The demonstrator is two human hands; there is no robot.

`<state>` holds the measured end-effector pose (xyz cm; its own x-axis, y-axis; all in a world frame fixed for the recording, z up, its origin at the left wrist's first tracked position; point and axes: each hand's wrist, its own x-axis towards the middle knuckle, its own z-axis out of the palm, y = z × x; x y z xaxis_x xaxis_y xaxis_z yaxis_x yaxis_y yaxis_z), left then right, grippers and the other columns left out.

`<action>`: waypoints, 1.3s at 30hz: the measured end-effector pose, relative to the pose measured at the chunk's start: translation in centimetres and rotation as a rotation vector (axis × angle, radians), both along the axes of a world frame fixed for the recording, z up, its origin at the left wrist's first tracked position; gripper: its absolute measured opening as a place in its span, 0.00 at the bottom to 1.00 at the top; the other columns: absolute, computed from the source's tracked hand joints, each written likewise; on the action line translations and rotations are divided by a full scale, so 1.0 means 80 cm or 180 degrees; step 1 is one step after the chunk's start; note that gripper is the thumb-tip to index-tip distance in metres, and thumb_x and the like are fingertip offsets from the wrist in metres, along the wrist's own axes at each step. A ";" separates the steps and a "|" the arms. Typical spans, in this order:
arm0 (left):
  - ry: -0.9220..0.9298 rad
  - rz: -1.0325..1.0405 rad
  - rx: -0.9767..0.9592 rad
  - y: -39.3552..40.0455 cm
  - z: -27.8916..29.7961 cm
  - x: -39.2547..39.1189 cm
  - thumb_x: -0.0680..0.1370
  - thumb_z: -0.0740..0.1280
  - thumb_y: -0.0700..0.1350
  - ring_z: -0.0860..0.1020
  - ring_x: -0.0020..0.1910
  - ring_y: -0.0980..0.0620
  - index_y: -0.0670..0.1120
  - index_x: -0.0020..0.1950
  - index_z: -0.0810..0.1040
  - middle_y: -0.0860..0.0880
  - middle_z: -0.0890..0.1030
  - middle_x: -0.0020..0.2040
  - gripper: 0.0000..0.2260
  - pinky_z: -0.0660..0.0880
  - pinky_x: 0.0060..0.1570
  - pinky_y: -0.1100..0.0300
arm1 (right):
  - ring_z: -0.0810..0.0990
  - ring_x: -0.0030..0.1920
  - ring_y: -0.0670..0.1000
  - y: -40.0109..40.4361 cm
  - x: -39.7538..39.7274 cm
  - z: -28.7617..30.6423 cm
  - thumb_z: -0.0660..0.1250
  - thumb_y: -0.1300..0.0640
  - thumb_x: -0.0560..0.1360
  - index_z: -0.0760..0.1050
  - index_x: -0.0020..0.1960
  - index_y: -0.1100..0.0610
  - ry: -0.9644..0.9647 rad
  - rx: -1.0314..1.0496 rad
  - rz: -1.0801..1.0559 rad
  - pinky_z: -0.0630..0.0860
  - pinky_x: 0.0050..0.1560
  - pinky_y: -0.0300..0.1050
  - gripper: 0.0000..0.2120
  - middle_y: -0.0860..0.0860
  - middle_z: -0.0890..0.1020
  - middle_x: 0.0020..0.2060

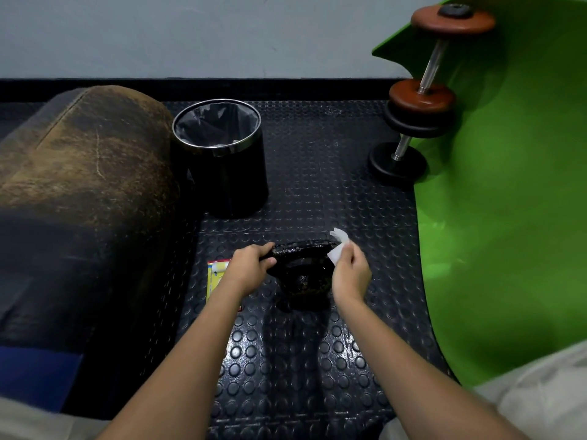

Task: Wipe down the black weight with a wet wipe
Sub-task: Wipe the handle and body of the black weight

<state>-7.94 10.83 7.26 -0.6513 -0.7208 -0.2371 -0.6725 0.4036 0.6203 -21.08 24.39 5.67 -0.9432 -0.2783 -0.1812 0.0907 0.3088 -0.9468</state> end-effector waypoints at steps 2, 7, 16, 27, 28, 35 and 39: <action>0.0003 -0.0014 0.0011 0.000 0.000 0.000 0.80 0.64 0.46 0.73 0.66 0.46 0.49 0.72 0.69 0.44 0.75 0.67 0.20 0.68 0.56 0.62 | 0.76 0.49 0.47 0.001 -0.008 -0.007 0.52 0.51 0.84 0.78 0.58 0.47 -0.0294 0.0094 0.0044 0.72 0.50 0.45 0.15 0.45 0.79 0.50; -0.0034 -0.0070 0.0000 -0.001 0.001 0.001 0.80 0.63 0.46 0.72 0.66 0.46 0.50 0.73 0.68 0.45 0.75 0.67 0.20 0.68 0.59 0.61 | 0.78 0.43 0.52 -0.004 -0.030 -0.005 0.50 0.50 0.82 0.76 0.52 0.55 -0.1893 -0.0098 0.0206 0.73 0.37 0.45 0.17 0.52 0.80 0.45; -0.0101 -0.0040 0.0012 0.001 0.002 -0.001 0.80 0.63 0.46 0.71 0.67 0.45 0.50 0.73 0.67 0.44 0.74 0.68 0.21 0.68 0.60 0.60 | 0.74 0.56 0.40 0.006 -0.015 -0.002 0.54 0.53 0.83 0.78 0.54 0.39 0.1064 0.0441 0.0952 0.69 0.55 0.36 0.16 0.32 0.77 0.50; 0.0161 0.0077 -0.0073 0.003 -0.003 -0.004 0.81 0.61 0.42 0.72 0.66 0.47 0.50 0.72 0.69 0.47 0.75 0.67 0.19 0.64 0.55 0.66 | 0.79 0.52 0.55 0.000 -0.035 -0.011 0.52 0.47 0.81 0.77 0.60 0.52 -0.1664 0.0264 0.0211 0.77 0.52 0.51 0.18 0.53 0.81 0.54; 0.0176 0.0066 -0.0069 0.001 -0.003 -0.004 0.81 0.62 0.41 0.72 0.65 0.47 0.50 0.72 0.69 0.47 0.75 0.67 0.19 0.64 0.55 0.66 | 0.79 0.49 0.54 -0.003 -0.035 -0.013 0.52 0.49 0.80 0.77 0.56 0.53 -0.1594 0.0272 0.0124 0.77 0.50 0.50 0.17 0.53 0.81 0.52; 0.0182 -0.0051 0.0056 -0.010 -0.002 0.000 0.80 0.64 0.44 0.70 0.69 0.49 0.51 0.72 0.69 0.49 0.74 0.68 0.20 0.64 0.63 0.64 | 0.77 0.47 0.45 -0.008 -0.013 -0.008 0.57 0.53 0.80 0.79 0.45 0.48 0.0425 0.0452 0.0447 0.74 0.47 0.45 0.13 0.40 0.80 0.43; 0.0132 -0.0051 0.0082 -0.013 -0.003 -0.001 0.79 0.64 0.45 0.69 0.69 0.50 0.52 0.72 0.69 0.49 0.74 0.68 0.21 0.63 0.65 0.63 | 0.71 0.36 0.47 -0.005 -0.022 -0.009 0.58 0.54 0.79 0.71 0.35 0.52 -0.0001 0.0173 0.0388 0.67 0.36 0.45 0.14 0.44 0.75 0.34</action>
